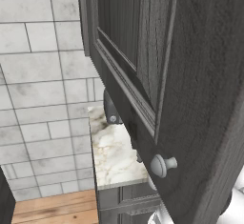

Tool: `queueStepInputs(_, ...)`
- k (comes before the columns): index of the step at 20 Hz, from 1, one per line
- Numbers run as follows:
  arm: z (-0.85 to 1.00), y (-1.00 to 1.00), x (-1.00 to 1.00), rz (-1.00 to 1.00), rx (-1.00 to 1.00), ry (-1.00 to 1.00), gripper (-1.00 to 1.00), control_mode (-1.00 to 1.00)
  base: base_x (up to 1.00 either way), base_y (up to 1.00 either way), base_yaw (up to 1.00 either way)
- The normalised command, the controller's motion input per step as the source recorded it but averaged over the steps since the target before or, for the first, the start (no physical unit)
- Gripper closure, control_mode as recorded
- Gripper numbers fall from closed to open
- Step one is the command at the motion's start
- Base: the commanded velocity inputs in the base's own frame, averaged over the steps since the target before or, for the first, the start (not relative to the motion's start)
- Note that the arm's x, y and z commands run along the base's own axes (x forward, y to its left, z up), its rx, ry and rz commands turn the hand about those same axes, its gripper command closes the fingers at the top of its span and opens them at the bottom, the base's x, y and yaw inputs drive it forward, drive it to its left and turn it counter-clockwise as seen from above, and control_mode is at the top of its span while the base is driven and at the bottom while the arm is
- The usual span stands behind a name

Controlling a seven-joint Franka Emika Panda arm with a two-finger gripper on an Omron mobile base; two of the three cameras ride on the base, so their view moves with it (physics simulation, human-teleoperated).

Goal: Pick the bread, place it on the cutting board, pick the jam, place it on the counter, and close the cabinet.

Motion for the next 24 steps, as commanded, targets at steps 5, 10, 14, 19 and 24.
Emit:
queueStepInputs(5, -0.24, 0.00, 0.02, 0.00, 0.00, 0.00, 1.00, -1.00, 0.00, 0.00, 0.00)
queueStepInputs(10, -0.22, 0.00, 0.00, 0.00, 0.00, 0.00, 1.00, -1.00, 0.00, 0.00, 0.00)
queueStepInputs(14, -0.24, 0.00, 0.01, 0.00, 0.00, 0.00, 1.00, -1.00, 0.00, 0.00, 0.00)
queueStepInputs(19, -0.19, 0.00, 0.00, 0.00, 0.00, 0.00, 1.00, -1.00, 0.00, 0.00, 0.00)
queueStepInputs(24, 0.00, 0.00, 0.00, 0.00, 0.00, 0.00, -1.00, -1.00, 0.00, 0.00, 0.00)
